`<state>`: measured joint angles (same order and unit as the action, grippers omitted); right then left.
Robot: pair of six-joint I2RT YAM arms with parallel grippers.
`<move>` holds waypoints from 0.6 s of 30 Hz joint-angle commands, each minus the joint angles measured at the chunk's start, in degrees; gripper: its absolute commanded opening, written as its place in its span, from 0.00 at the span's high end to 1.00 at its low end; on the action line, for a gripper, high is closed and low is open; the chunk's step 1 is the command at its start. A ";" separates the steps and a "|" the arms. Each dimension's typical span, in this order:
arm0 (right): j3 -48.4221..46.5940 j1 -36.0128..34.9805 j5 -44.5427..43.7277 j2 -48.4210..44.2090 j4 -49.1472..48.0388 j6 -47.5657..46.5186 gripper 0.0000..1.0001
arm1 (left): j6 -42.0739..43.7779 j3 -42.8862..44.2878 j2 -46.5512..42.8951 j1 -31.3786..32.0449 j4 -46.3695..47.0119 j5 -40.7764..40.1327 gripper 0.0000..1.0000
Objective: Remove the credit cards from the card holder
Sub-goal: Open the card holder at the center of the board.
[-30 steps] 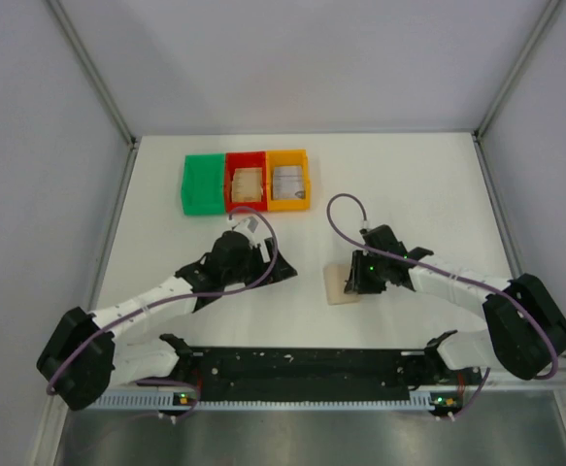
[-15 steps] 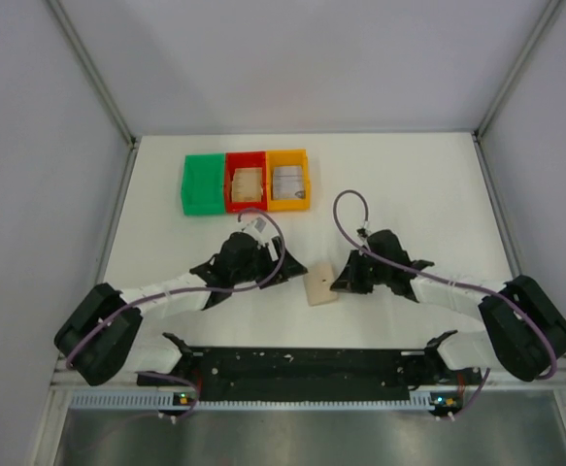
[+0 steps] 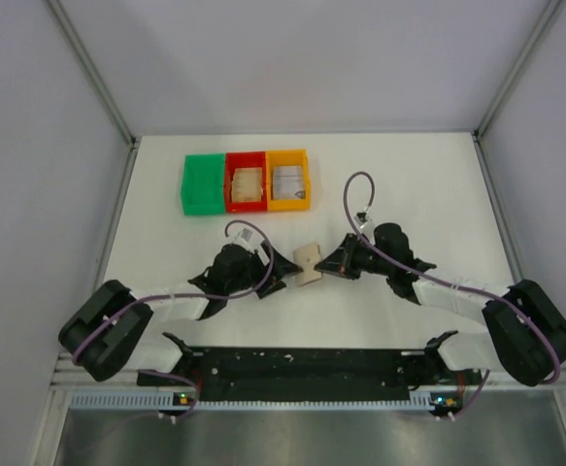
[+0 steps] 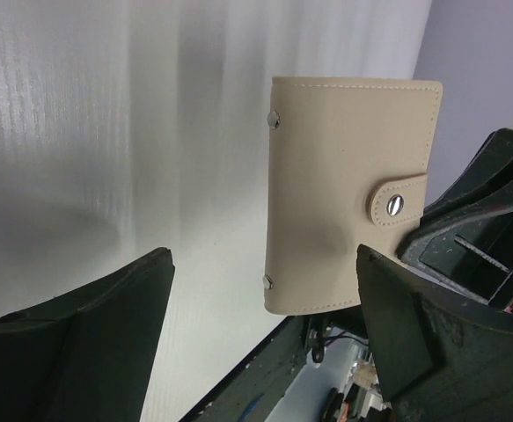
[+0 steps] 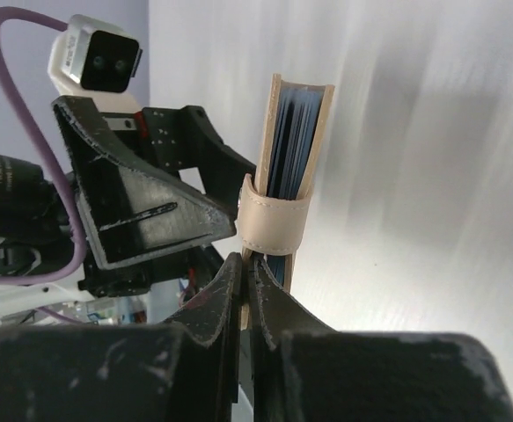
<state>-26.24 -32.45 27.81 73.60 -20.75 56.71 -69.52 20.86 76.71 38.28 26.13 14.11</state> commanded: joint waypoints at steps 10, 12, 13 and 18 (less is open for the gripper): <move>-1.97 0.10 5.76 -1.80 -12.90 5.87 1.00 | -13.88 -4.34 10.03 -3.04 44.15 10.32 0.12; -2.32 0.19 6.20 -1.80 -13.26 6.40 1.00 | -15.12 -4.78 11.53 -3.04 48.38 10.41 0.16; -2.50 0.19 6.29 -2.06 -13.35 6.48 1.00 | -15.56 -5.04 11.88 -3.21 50.14 10.33 0.19; -2.50 0.19 6.99 -2.50 -12.56 6.31 1.00 | -16.62 -6.88 10.93 -4.62 56.31 9.97 0.35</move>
<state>-26.30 -32.45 33.01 73.23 -29.19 62.67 -83.96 15.62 88.66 34.89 67.40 22.20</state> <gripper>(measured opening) 0.012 0.696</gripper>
